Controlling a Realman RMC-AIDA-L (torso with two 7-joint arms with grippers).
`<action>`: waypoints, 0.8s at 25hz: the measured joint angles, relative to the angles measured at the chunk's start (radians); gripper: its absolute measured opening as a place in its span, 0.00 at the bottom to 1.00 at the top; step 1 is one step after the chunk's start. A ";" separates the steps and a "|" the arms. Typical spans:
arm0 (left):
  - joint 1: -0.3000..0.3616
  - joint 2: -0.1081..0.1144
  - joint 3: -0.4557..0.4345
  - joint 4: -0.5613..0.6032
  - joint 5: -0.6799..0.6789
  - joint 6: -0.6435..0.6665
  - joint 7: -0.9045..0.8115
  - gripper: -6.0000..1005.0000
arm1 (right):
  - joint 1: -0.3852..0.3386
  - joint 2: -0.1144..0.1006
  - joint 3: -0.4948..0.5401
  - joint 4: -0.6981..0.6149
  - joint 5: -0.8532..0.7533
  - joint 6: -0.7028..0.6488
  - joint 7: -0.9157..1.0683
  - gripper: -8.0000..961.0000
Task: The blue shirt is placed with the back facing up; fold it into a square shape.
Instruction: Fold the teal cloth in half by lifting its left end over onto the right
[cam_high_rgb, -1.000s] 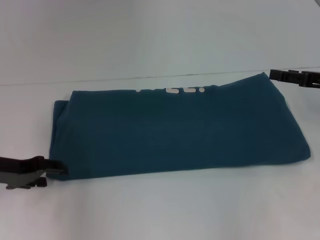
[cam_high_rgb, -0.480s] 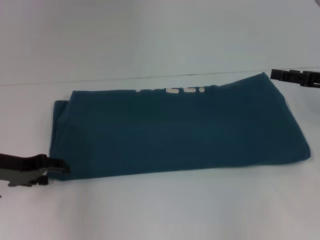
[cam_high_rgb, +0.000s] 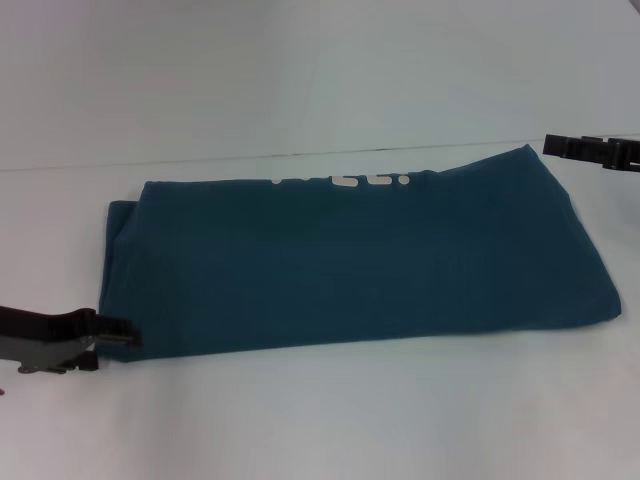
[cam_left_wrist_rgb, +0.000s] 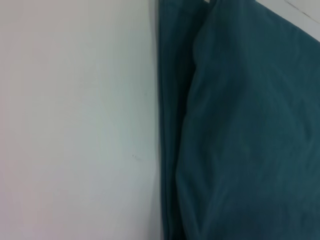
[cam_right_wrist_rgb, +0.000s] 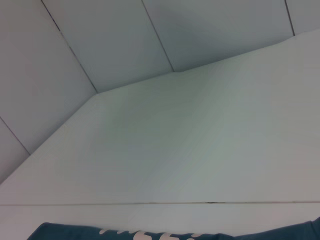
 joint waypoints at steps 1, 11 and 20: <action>0.000 0.001 0.000 0.000 0.000 0.001 0.000 0.72 | 0.000 0.000 0.000 0.000 0.000 0.000 0.001 0.85; -0.006 0.005 0.001 -0.005 0.001 -0.001 0.000 0.72 | 0.000 0.000 0.000 -0.002 0.000 0.000 0.002 0.85; -0.006 0.007 0.002 -0.006 0.017 0.007 0.000 0.72 | 0.000 0.000 0.000 -0.002 0.000 0.002 0.002 0.85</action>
